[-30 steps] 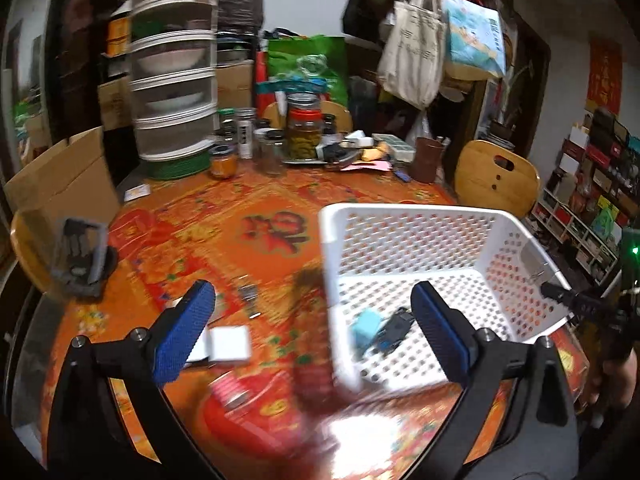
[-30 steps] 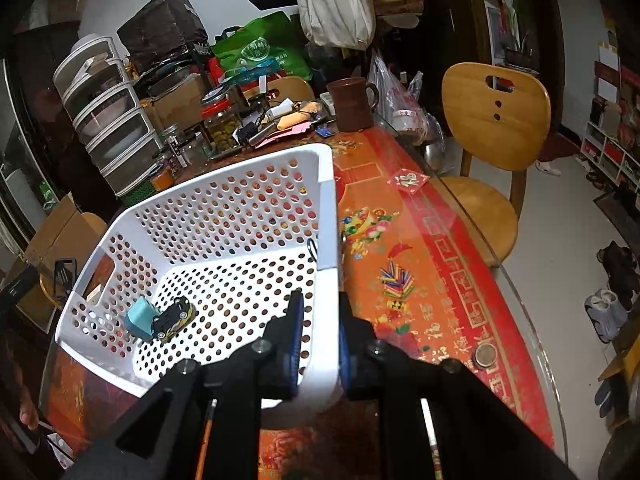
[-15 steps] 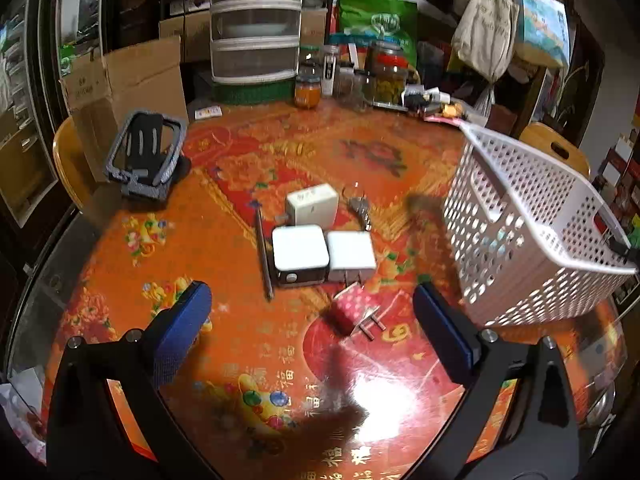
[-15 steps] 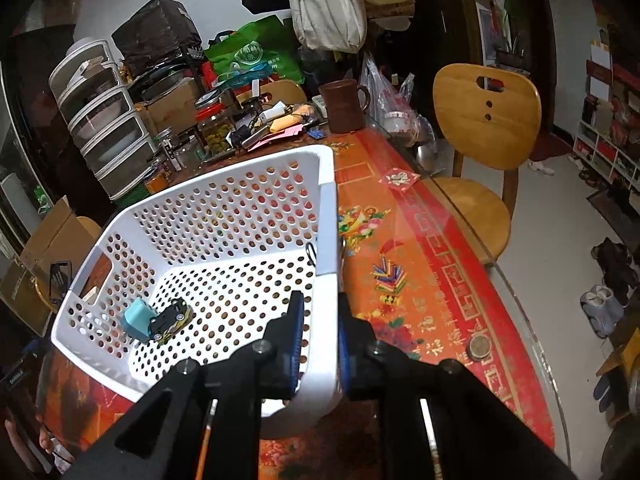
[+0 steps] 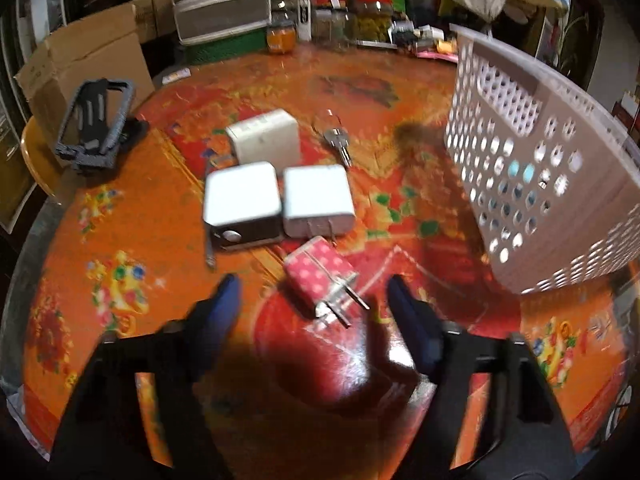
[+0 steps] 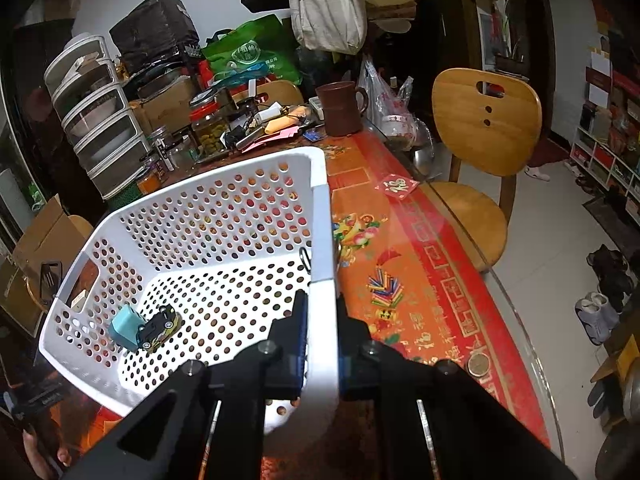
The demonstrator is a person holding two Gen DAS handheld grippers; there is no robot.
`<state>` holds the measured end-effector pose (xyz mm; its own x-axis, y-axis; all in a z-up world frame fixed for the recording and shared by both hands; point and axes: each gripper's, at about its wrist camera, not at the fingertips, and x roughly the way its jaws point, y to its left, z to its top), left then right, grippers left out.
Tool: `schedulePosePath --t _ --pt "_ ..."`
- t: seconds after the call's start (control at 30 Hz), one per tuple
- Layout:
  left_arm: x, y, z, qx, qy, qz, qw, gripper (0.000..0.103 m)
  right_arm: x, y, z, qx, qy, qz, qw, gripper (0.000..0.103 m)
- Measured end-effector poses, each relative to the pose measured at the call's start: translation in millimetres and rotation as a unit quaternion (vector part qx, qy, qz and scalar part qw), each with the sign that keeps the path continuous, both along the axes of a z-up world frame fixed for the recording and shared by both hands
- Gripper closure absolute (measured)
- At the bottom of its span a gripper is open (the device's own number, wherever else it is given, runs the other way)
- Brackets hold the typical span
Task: Organize rigid objects
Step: 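Grasp the pink patterned charger with the left tool, then lower the pink charger into the basket and open the left tool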
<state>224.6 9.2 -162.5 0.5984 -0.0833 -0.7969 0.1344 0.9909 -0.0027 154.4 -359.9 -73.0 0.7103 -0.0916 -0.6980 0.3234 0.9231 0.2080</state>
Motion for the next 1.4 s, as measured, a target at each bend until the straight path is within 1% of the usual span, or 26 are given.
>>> schedulePosePath --t 0.07,0.1,0.13,0.2,0.27,0.4,0.5,0.6,0.67,0.73,0.77,0.83,0.87,1.0,1.1,1.17,1.3,1.4 --pt "1.2 -2.9 -3.3 -0.004 -0.004 -0.001 1.0000 0.070 3.9 -2.3 -1.7 0.004 0.001 0.002 1.000 0.095" --pt "0.8 -4.2 -2.8 0.001 -0.006 0.002 1.0000 0.074 4.6 -2.1 -2.0 0.003 0.001 0.003 1.000 0.095" --pt "0.5 -5.7 -2.2 0.007 -0.010 0.005 0.9999 0.074 5.5 -2.1 -2.8 0.001 0.001 0.004 1.000 0.095" --pt "-0.2 -6.6 1.5 0.005 -0.017 0.003 0.9998 0.074 7.6 -3.6 -4.0 0.001 0.000 0.006 1.000 0.095" --pt "-1.8 -4.8 11.7 0.005 -0.028 0.007 0.9996 0.074 8.1 -4.9 -4.2 0.003 -0.001 0.007 1.000 0.095" --pt "-5.1 -3.4 48.1 0.012 -0.062 0.008 0.9980 0.075 8.9 -6.0 -4.4 0.003 -0.003 0.008 1.000 0.095" --pt "-7.0 -13.7 81.4 0.011 -0.087 -0.005 0.9961 0.075 9.3 -5.9 -4.8 0.003 -0.004 0.007 1.000 0.095" --pt "-8.1 -35.8 115.8 0.013 -0.112 -0.029 0.9932 0.075 9.3 -5.9 -4.9 0.003 -0.004 0.007 1.000 0.095" --pt "-5.3 -59.5 135.9 0.015 -0.124 -0.051 0.9909 0.075 9.4 -5.9 -4.9 0.003 -0.004 0.007 1.000 0.095" --pt "-0.4 -79.6 149.5 0.019 -0.127 -0.069 0.9893 0.075 9.4 -6.0 -4.9 0.003 -0.004 0.008 1.000 0.095" --pt "4.4 -94.5 154.2 0.023 -0.120 -0.083 0.9890 0.075 9.6 -6.3 -4.8 0.003 -0.005 0.008 1.000 0.095" --pt "15.4 -120.8 156.9 0.027 -0.103 -0.109 0.9883 0.075 10.8 -6.8 -4.7 0.003 -0.004 0.009 1.000 0.095" --pt "23.4 -137.1 154.4 0.046 -0.096 -0.120 0.9871 0.075 11.4 -6.9 -4.6 0.002 -0.004 0.009 1.000 0.095" --pt "49.0 -171.6 142.3 0.081 -0.072 -0.131 0.9853 0.075 14.6 -8.6 -4.6 0.000 -0.003 0.011 1.000 0.095" --pt "57.5 -181.5 134.8 0.090 -0.071 -0.131 0.9848 0.075 17.5 -10.6 -5.2 0.000 -0.004 0.014 1.000 0.096" --pt "59.3 -182.0 132.8 0.089 -0.072 -0.127 0.9852 0.075 18.3 -10.9 -5.5 -0.001 -0.005 0.015 1.000 0.096" --pt "60.3 -188.4 125.9 0.102 -0.074 -0.126 0.9840 0.075 19.8 -11.4 -5.8 -0.001 -0.005 0.015 1.000 0.096" --pt "62.1 -190.6 123.5 0.104 -0.071 -0.125 0.9841 0.075 20.3 -11.3 -5.6 -0.001 -0.005 0.016 1.000 0.096"
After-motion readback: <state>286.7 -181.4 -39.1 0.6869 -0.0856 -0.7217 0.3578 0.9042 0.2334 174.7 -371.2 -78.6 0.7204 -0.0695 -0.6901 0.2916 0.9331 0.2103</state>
